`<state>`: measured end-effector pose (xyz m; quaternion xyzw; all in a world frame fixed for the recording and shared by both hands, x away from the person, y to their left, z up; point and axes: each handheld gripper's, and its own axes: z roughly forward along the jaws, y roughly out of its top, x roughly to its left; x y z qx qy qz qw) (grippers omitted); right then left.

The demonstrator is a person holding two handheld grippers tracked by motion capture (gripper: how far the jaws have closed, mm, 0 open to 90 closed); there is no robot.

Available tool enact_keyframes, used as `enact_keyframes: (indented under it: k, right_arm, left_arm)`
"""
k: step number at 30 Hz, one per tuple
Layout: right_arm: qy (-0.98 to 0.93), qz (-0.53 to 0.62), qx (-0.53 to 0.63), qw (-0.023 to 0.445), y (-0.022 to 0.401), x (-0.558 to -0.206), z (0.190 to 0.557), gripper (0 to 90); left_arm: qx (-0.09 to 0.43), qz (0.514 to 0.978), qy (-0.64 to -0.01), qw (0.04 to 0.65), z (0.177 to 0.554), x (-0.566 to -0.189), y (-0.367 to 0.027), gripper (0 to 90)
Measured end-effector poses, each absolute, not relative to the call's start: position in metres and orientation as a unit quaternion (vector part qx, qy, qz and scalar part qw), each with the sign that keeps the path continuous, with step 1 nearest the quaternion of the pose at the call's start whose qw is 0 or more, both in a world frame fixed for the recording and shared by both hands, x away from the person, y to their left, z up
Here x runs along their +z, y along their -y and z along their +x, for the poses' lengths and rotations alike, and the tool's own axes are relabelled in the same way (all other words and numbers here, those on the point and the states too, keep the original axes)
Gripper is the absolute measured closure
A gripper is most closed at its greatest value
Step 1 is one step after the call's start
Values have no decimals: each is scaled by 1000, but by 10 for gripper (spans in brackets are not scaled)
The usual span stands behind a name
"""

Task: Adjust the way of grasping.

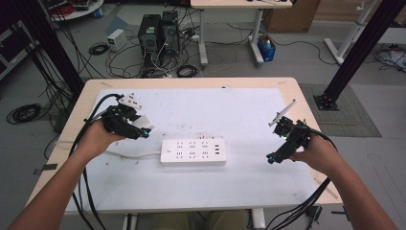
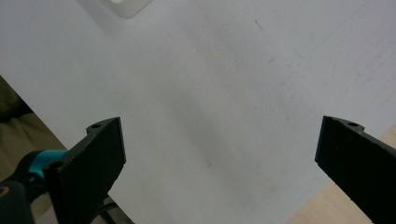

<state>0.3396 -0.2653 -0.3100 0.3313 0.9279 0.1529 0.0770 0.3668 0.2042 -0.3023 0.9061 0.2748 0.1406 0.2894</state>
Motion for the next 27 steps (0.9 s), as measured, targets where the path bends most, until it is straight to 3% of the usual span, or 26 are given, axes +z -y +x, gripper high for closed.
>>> enact_keyframes:
  k: [15,27]
  right_arm:
    - [-890,396,222,32,257,-322,340,10]
    - [-840,438,318,-32,257,-328,337,10]
  left_arm:
    - [120,913,-205,330,353,-310,-178,426]
    - [105,919,-159,344,344,-326,-145,426]
